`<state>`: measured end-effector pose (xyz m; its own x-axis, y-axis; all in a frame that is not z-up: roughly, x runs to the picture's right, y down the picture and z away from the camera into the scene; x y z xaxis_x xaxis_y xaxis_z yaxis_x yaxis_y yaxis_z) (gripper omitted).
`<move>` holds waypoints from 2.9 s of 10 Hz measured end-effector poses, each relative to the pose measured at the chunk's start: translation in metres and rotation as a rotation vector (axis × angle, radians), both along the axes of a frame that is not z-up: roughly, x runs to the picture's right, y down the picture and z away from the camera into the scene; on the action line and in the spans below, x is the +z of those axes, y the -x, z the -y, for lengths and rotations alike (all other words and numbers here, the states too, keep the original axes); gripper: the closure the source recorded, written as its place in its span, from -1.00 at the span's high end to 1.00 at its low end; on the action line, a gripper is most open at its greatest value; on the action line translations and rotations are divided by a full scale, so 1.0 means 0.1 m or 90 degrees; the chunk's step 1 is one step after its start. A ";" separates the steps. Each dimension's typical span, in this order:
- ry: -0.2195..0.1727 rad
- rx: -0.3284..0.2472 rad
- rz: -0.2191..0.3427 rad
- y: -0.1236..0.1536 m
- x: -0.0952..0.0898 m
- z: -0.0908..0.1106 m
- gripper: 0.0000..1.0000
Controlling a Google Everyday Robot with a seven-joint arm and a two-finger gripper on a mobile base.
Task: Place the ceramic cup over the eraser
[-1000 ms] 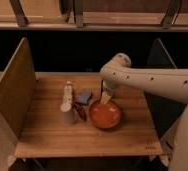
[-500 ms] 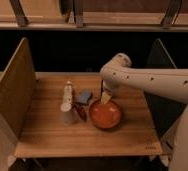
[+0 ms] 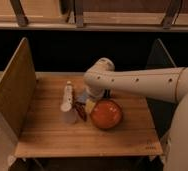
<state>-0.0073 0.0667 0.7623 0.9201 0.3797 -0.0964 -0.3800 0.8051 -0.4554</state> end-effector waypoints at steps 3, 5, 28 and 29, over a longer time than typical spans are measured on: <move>-0.003 -0.014 0.017 0.16 -0.04 -0.02 0.60; -0.003 -0.013 0.015 0.15 -0.03 -0.02 0.60; -0.035 -0.280 0.026 1.48 0.04 0.25 -1.00; -0.065 -0.274 0.007 1.41 -0.15 0.49 -1.00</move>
